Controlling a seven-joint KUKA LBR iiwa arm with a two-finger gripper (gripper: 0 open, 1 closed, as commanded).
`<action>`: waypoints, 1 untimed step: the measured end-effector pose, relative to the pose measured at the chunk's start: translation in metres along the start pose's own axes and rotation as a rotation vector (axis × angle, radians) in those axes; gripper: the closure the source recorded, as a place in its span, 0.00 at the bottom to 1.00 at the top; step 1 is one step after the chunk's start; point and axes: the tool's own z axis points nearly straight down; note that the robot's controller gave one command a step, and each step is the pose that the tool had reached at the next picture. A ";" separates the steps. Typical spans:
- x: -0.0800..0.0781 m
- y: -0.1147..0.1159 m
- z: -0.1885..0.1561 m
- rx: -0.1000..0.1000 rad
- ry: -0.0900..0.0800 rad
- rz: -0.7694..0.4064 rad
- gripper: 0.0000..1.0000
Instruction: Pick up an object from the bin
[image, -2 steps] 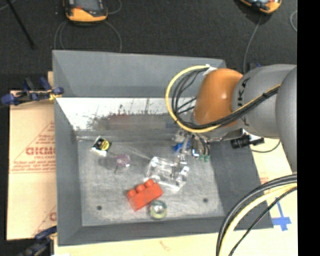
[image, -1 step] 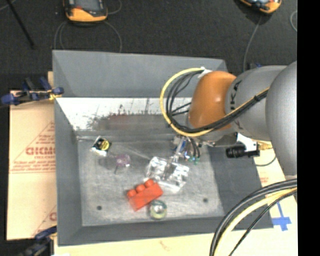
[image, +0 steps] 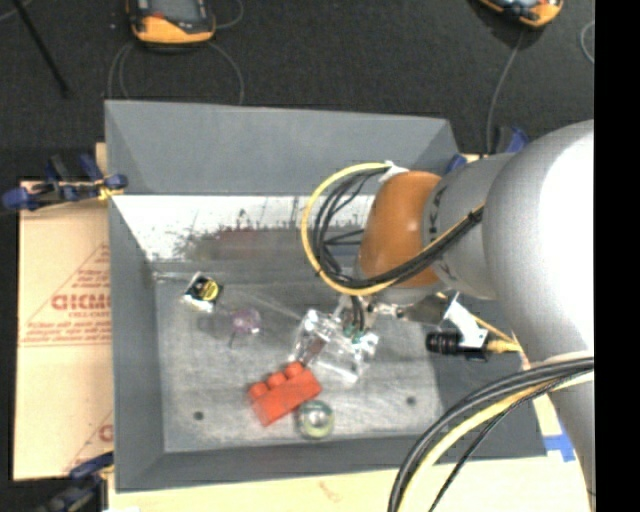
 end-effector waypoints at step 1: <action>-0.002 0.001 -0.002 0.005 0.004 -0.006 0.00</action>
Offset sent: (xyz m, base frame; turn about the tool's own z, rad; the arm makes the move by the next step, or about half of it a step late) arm 0.0000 0.0000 0.0000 0.0000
